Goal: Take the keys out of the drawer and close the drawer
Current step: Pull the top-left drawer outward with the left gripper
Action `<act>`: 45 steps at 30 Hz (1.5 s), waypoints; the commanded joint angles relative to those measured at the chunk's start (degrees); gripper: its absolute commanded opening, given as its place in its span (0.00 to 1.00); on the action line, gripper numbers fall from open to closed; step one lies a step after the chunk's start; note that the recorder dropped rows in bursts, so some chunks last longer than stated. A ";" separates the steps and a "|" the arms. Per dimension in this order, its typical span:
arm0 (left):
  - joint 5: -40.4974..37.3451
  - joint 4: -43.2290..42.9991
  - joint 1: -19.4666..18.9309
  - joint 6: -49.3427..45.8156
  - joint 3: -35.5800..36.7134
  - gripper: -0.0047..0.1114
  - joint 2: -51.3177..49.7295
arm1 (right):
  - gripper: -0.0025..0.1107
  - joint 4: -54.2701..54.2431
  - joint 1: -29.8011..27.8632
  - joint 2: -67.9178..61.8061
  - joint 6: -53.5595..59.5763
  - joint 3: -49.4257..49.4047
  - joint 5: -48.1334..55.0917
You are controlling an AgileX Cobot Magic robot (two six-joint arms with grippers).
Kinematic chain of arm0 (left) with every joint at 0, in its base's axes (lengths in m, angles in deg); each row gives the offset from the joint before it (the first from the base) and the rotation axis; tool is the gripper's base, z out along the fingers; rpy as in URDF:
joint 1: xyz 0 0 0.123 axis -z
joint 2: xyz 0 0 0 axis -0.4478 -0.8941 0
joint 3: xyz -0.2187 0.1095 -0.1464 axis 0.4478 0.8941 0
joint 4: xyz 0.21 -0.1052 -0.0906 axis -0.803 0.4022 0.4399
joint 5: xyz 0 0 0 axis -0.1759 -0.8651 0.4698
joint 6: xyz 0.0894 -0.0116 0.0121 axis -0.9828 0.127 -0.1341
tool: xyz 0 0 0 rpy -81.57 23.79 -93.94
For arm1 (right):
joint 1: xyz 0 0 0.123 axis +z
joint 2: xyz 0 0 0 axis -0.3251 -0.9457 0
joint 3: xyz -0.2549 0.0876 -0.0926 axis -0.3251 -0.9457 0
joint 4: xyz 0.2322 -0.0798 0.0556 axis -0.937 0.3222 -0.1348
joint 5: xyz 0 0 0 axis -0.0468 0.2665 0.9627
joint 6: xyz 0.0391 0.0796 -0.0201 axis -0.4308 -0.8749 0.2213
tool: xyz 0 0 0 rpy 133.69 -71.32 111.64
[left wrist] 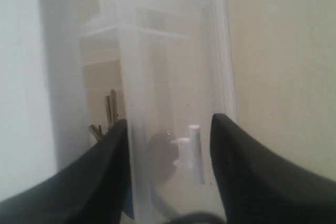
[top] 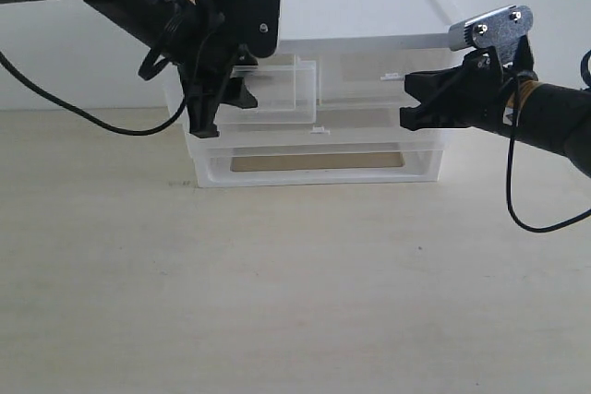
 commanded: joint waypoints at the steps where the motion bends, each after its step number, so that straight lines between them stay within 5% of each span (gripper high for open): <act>1: -0.40 0.17 0.36 0.78 -0.29 0.35 0.00 | 0.02 -8.83 -1.00 -0.17 -0.44 1.90 3.64; 4: -4.81 -2.81 0.36 0.78 -0.29 0.08 0.00 | 0.02 -8.83 -1.00 -0.17 -0.44 1.90 3.64; 15: -13.65 0.90 0.52 1.56 -0.29 0.08 4.01 | 0.02 -8.83 -1.00 -0.17 -0.44 1.90 3.74; 34: -17.68 7.68 3.86 2.57 -0.29 0.08 7.03 | 0.02 -8.83 -1.00 -0.17 -0.44 1.90 3.62; 37: -17.44 7.68 3.86 3.40 -0.29 0.15 7.03 | 0.02 -8.83 -1.00 -0.17 -0.44 1.90 3.62; 42: -16.64 7.68 3.76 3.40 -0.29 0.53 7.03 | 0.02 -8.83 -1.00 -0.17 -0.44 1.90 3.62; 45: -15.47 7.68 3.76 6.05 -0.29 0.58 7.03 | 0.02 -8.83 -1.00 -0.17 -0.44 1.90 3.62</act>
